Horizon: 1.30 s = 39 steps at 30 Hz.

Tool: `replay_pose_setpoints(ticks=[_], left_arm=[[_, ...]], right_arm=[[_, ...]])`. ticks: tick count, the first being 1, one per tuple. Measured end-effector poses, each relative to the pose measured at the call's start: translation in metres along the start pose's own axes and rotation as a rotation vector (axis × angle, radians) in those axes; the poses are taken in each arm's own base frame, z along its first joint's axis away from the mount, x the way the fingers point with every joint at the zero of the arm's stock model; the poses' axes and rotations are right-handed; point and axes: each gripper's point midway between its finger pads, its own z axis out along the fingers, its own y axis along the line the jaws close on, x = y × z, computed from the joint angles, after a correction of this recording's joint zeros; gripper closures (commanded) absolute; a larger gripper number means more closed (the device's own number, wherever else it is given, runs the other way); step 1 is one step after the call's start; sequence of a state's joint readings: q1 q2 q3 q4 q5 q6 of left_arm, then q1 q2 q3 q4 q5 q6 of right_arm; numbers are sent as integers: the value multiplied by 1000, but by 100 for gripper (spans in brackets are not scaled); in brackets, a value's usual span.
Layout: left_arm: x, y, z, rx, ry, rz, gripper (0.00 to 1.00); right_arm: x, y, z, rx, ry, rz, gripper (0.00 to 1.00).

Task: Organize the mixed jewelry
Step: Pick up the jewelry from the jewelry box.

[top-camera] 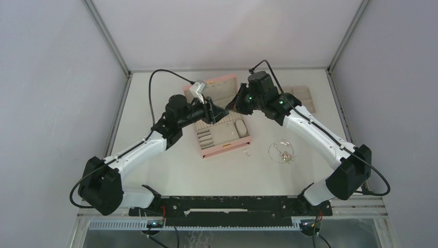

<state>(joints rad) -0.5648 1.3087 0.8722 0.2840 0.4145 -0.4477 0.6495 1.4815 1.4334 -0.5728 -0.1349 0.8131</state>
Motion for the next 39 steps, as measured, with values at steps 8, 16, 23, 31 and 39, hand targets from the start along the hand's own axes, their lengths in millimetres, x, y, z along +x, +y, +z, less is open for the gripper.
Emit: replay_pose_setpoints(ticks=[8,16,23,31,39], left_arm=[[-1,0,0,-1,-3,0,64],[-4,-2,-2,-4,-13,-3,60],[-4,-1,-2,-14,-12,-7,62],[-6,-2,-3,-13,-15,-12,68],[-9,-4,-5,-9,-23,-8,75]], right_arm=[[-1,1,0,-4,0,-3,100],[-1,1,0,-8,-2,-8,100],[-1,1,0,-8,-2,-12,100],[-2,2,0,-11,-4,-16,100],[-2,2,0,-14,-7,-17,100]])
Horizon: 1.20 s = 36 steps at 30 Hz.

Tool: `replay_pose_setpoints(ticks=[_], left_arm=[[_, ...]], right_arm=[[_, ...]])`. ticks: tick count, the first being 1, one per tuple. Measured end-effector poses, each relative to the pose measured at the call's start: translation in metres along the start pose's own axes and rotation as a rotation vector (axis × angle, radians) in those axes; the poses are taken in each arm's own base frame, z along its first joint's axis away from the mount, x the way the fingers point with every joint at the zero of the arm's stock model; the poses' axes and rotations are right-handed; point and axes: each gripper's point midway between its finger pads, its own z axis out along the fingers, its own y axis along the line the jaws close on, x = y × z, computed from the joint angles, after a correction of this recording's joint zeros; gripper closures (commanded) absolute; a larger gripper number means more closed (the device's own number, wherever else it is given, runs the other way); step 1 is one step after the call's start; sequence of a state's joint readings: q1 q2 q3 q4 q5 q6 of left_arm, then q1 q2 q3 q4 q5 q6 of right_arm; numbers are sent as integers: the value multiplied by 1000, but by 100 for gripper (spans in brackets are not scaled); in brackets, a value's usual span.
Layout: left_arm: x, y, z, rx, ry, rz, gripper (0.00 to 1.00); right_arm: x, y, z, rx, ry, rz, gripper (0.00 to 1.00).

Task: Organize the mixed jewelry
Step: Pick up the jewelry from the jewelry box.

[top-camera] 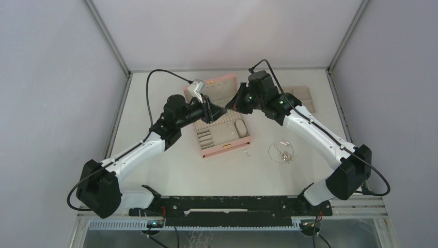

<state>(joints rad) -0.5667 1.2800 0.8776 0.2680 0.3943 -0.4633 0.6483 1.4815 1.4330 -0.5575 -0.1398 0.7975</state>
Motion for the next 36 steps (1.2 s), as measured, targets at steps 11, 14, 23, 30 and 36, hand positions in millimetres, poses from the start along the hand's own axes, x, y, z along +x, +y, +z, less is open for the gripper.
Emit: replay_pose_setpoints(ticks=[11,14,23,30,36], left_arm=[[1,-2,-1,3,3,-3,93],[2,-2,-1,0,7,-9,97],[3,3,-2,-32,23,-15,61],[3,5,-2,-52,32,-17,61],[3,5,-2,-50,35,-8,59]], right_arm=[[1,-1,1,0,1,-1,100],[2,-2,2,2,3,-1,100],[4,-3,3,6,6,-1,100],[4,-4,3,8,5,-1,100],[4,-4,3,8,5,-1,100]])
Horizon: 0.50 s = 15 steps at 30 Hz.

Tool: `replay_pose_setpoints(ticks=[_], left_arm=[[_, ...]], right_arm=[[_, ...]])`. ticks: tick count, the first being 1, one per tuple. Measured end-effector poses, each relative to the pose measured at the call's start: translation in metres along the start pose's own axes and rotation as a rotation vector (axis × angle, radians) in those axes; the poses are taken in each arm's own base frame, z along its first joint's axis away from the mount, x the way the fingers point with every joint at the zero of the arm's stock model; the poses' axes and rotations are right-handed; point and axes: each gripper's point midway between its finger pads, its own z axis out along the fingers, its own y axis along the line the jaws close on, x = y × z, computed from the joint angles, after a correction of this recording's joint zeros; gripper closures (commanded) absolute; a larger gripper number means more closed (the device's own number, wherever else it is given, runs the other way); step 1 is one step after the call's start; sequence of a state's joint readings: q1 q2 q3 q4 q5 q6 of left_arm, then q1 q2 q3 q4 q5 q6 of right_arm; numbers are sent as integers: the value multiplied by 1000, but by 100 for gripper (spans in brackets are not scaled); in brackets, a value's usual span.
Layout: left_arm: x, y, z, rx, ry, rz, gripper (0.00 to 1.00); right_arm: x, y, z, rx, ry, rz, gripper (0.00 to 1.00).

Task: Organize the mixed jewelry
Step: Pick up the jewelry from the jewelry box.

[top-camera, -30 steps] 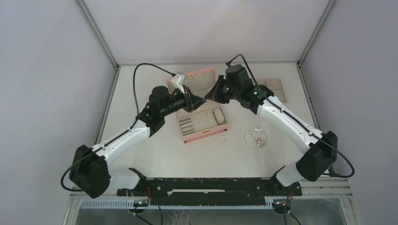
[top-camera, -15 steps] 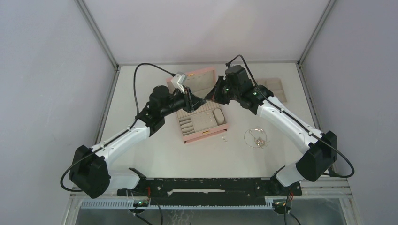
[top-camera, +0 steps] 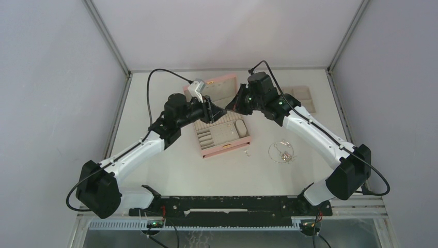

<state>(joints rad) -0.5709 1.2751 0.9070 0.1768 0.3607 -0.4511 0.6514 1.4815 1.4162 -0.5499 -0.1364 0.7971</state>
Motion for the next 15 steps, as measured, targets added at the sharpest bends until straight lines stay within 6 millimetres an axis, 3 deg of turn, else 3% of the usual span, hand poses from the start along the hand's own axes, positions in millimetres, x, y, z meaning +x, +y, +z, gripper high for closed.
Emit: replay_pose_setpoints(ticks=[7,11,15], left_arm=[[-2,-3,0,14,1,11,61],[-3,-5,0,23,2,19,69],[-4,-7,0,36,5,22,70]], right_arm=[[0,0,0,-1,0,0,100],[-1,1,0,-5,-5,-1,100],[-2,1,0,-7,-7,-3,100]])
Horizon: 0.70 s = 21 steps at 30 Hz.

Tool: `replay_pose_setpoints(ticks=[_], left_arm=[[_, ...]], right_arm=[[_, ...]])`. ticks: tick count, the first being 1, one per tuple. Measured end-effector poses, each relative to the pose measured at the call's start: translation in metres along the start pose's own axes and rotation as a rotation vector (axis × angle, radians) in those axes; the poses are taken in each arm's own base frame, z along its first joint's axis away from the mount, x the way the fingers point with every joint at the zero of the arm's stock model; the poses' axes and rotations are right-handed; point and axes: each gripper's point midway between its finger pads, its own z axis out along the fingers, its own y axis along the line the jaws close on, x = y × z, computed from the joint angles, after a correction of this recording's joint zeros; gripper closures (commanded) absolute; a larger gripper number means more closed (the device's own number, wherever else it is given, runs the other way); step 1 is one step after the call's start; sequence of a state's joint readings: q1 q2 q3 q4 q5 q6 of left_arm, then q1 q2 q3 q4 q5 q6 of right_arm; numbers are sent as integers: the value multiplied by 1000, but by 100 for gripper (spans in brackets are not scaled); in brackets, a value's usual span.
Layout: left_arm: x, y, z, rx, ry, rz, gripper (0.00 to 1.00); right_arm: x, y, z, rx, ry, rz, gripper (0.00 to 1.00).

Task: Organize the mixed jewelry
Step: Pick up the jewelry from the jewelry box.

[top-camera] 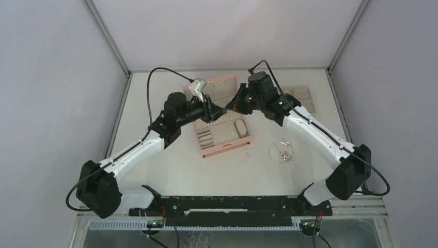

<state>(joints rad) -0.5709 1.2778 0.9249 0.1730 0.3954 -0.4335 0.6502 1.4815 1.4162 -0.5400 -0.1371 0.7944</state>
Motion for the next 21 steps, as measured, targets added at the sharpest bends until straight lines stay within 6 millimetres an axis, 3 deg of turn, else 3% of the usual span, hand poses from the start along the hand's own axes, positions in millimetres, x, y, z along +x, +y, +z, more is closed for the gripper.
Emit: replay_pose_setpoints(ticks=[8,12,21], left_arm=[[0,1,3,2,6,7,69],[0,1,5,8,10,15,77],[0,3,5,3,12,50,68]], right_arm=[[-2,-1,0,2,-4,-2,100],[-3,-2,0,4,-7,0,100],[-3,-3,0,4,-4,0,100]])
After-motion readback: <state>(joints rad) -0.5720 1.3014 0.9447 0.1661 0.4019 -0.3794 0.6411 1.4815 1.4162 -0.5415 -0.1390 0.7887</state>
